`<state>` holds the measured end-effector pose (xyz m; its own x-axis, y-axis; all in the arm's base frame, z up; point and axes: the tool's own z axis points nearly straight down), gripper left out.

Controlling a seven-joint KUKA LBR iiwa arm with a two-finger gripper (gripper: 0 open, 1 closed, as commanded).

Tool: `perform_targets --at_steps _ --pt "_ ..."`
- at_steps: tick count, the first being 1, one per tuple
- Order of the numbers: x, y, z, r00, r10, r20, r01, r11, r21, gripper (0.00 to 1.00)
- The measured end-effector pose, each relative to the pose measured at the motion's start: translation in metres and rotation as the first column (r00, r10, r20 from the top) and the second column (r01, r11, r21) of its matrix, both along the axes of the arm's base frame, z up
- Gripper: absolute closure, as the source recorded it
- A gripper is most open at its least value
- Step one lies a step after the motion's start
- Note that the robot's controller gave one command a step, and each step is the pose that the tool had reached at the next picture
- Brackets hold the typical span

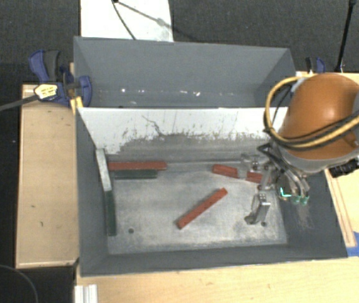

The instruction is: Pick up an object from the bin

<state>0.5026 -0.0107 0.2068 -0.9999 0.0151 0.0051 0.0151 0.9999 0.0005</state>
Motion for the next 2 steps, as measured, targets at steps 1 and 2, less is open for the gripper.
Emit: perform_targets --at_steps 1,2 --pt "0.0607 0.0004 -0.1400 0.984 0.178 0.002 -0.178 0.984 0.001 0.00" --pt "0.0612 0.0002 -0.1360 0.984 0.177 0.006 -0.177 0.984 0.000 1.00"
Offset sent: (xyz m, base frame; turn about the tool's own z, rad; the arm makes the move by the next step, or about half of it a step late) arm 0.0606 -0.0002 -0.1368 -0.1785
